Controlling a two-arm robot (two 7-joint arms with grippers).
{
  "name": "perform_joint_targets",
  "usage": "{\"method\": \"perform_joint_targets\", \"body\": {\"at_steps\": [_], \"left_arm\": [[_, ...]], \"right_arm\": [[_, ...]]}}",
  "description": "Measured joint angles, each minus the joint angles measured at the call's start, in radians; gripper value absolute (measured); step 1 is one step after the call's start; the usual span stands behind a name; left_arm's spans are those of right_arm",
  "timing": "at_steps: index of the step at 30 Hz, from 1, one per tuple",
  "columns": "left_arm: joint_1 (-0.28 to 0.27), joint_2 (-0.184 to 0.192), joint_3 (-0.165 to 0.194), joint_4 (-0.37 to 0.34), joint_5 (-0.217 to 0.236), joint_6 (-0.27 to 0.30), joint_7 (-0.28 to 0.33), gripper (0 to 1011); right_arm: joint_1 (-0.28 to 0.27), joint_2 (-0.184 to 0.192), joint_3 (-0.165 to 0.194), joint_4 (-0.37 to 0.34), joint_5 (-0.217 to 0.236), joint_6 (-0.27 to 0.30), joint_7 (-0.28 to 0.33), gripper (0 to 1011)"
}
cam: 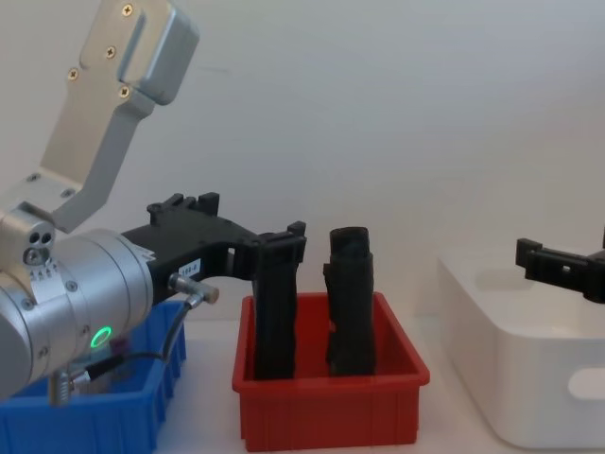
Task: Pick the cotton swabs from the blue box and place them into the white box.
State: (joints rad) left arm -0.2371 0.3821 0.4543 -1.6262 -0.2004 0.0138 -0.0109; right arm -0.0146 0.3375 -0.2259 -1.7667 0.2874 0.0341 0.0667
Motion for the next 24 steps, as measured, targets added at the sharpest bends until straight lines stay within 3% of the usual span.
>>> {"method": "perform_joint_targets", "body": {"at_steps": [24], "left_arm": [[0.000, 0.000, 0.000, 0.000, 0.000, 0.000, 0.000, 1004]], "right_arm": [[0.000, 0.000, 0.000, 0.000, 0.000, 0.000, 0.000, 1001]]}}
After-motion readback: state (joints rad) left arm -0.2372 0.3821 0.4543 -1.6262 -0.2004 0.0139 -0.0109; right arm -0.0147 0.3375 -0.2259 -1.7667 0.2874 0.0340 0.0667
